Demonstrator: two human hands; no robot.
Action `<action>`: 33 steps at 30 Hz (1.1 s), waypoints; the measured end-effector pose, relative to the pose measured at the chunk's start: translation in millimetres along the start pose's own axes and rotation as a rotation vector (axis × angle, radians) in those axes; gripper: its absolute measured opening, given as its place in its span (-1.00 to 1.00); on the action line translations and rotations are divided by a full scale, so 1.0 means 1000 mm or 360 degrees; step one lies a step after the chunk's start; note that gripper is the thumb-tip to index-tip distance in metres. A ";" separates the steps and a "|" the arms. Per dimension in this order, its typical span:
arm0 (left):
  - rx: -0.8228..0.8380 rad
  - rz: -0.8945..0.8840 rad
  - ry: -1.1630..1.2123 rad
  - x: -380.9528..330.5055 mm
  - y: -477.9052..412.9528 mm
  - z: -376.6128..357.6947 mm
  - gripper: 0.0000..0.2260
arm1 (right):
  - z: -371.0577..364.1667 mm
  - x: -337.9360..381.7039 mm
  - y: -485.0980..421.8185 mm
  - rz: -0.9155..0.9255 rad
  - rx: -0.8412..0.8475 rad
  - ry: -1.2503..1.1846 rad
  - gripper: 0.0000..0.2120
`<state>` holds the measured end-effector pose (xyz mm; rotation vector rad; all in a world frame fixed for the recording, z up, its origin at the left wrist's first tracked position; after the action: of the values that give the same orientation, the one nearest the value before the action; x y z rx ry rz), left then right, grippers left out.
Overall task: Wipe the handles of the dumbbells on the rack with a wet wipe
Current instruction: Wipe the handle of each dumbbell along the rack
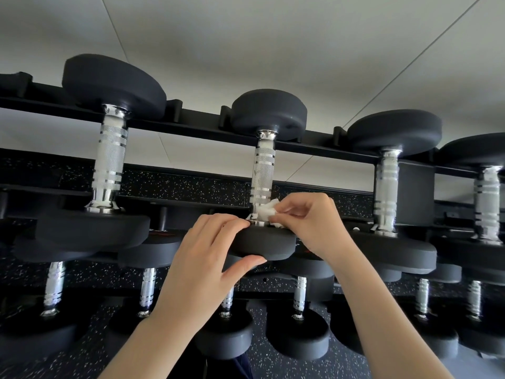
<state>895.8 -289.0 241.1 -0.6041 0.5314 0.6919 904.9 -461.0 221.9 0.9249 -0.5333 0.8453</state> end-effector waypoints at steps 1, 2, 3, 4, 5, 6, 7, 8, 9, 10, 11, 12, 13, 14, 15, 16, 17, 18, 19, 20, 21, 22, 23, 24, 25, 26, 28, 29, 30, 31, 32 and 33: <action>0.0001 0.0003 0.0002 0.000 0.000 0.000 -0.58 | 0.001 -0.003 0.000 -0.0016 -0.0029 -0.0069 -0.85; 0.0002 0.0003 0.0001 0.000 0.000 -0.001 -0.58 | 0.000 -0.007 0.001 -0.0030 -0.0058 -0.0135 -0.86; 0.0004 -0.0001 0.0000 0.000 0.000 -0.001 -0.58 | 0.000 -0.009 0.001 -0.0036 -0.0083 -0.0194 -0.88; 0.0005 -0.0008 -0.0002 0.000 0.000 -0.001 -0.58 | 0.000 -0.011 0.001 -0.0037 -0.0108 -0.0254 -0.91; 0.0006 -0.0019 -0.0006 0.000 -0.001 -0.002 -0.58 | 0.000 -0.013 0.001 -0.0046 -0.0133 -0.0320 -0.91; 0.0007 -0.0030 -0.0011 0.001 -0.001 -0.001 -0.58 | 0.001 -0.014 0.001 -0.0059 -0.0159 -0.0391 -0.90; 0.0007 -0.0037 -0.0014 0.001 -0.001 -0.002 -0.58 | 0.002 -0.015 0.000 -0.0070 -0.0186 -0.0453 -0.89; 0.0005 -0.0040 -0.0014 0.001 0.000 -0.001 -0.58 | 0.002 -0.015 -0.001 -0.0071 -0.0211 -0.0500 -0.88; 0.0003 -0.0040 -0.0013 0.001 0.000 -0.002 -0.58 | 0.003 -0.014 -0.002 -0.0064 -0.0236 -0.0534 -0.88; 0.0003 -0.0038 -0.0012 0.001 0.000 -0.002 -0.58 | 0.003 -0.013 -0.003 -0.0053 -0.0262 -0.0564 -0.87; 0.0004 -0.0037 -0.0011 0.001 0.000 -0.002 -0.57 | 0.004 -0.012 -0.005 -0.0043 -0.0294 -0.0595 -0.86; 0.0006 -0.0038 -0.0011 0.001 0.000 -0.002 -0.57 | 0.006 -0.011 -0.007 -0.0031 -0.0331 -0.0621 -0.85; 0.0008 -0.0042 -0.0011 0.001 0.000 -0.002 -0.57 | 0.008 -0.008 -0.010 -0.0016 -0.0367 -0.0634 -0.85; 0.0007 -0.0048 -0.0012 0.001 0.000 -0.002 -0.57 | 0.009 -0.005 -0.013 0.0003 -0.0394 -0.0637 -0.86; 0.0005 -0.0054 -0.0014 0.001 0.000 -0.002 -0.58 | 0.011 -0.002 -0.016 0.0020 -0.0412 -0.0641 -0.86; 0.0005 -0.0058 -0.0018 0.001 0.000 -0.002 -0.58 | 0.012 0.002 -0.019 0.0033 -0.0424 -0.0662 -0.86; 0.0006 -0.0061 -0.0023 0.001 -0.001 -0.002 -0.58 | 0.014 0.005 -0.023 0.0045 -0.0436 -0.0694 -0.85; 0.0008 -0.0065 -0.0026 0.000 -0.001 -0.002 -0.59 | 0.016 0.009 -0.028 0.0058 -0.0452 -0.0714 -0.86; 0.0010 -0.0070 -0.0027 0.000 -0.001 -0.002 -0.59 | 0.019 0.014 -0.033 0.0075 -0.0470 -0.0721 -0.89; 0.0013 -0.0075 -0.0031 0.000 -0.001 -0.002 -0.59 | 0.021 0.018 -0.038 0.0090 -0.0485 -0.0726 -0.91; 0.0019 -0.0081 -0.0038 0.000 -0.002 -0.003 -0.60 | 0.023 0.023 -0.043 0.0105 -0.0492 -0.0743 -0.94; 0.0023 -0.0086 -0.0045 0.000 -0.002 -0.003 -0.60 | 0.025 0.026 -0.048 0.0118 -0.0496 -0.0767 -0.95; 0.0027 -0.0090 -0.0050 0.000 -0.002 -0.003 -0.60 | 0.026 0.028 -0.051 0.0128 -0.0496 -0.0790 -0.97; 0.0030 -0.0091 -0.0051 0.000 -0.001 -0.003 -0.60 | 0.026 0.029 -0.054 0.0132 -0.0492 -0.0805 -0.97; 0.0033 -0.0091 -0.0049 -0.001 -0.001 -0.003 -0.60 | 0.024 0.028 -0.055 0.0128 -0.0482 -0.0807 -0.97; 0.0035 -0.0089 -0.0047 -0.001 -0.001 -0.003 -0.61 | 0.022 0.025 -0.056 0.0119 -0.0466 -0.0795 -0.97; 0.0039 -0.0078 -0.0042 -0.001 -0.001 -0.003 -0.61 | 0.015 0.018 -0.056 0.0095 -0.0410 -0.0785 -0.95; 0.0042 -0.0072 -0.0043 0.000 -0.001 -0.003 -0.61 | 0.012 0.016 -0.056 0.0078 -0.0374 -0.0799 -0.93; 0.0045 -0.0072 -0.0050 0.000 -0.001 -0.003 -0.60 | 0.009 0.014 -0.057 0.0060 -0.0338 -0.0821 -0.92; 0.0048 -0.0075 -0.0059 0.000 -0.001 -0.003 -0.60 | 0.006 0.014 -0.058 0.0043 -0.0301 -0.0840 -0.92; 0.0051 -0.0078 -0.0067 0.000 0.000 -0.003 -0.59 | 0.004 0.015 -0.060 0.0028 -0.0261 -0.0855 -0.92; 0.0056 -0.0080 -0.0073 0.001 0.000 -0.003 -0.59 | 0.003 0.016 -0.063 0.0014 -0.0220 -0.0872 -0.92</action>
<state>895.5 -290.9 238.2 -0.5657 0.4832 0.6463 965.2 -477.4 205.1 1.0267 -1.0558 0.5474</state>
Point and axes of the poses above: each hand's wrist, its own y-axis away from the middle knuckle, its own z-axis out of the back of the hand, x = y × z, the point moved 9 cm from there along -y, towards the middle knuckle, and after that the axes turned 12 degrees about -z, right-handed, at the moved point
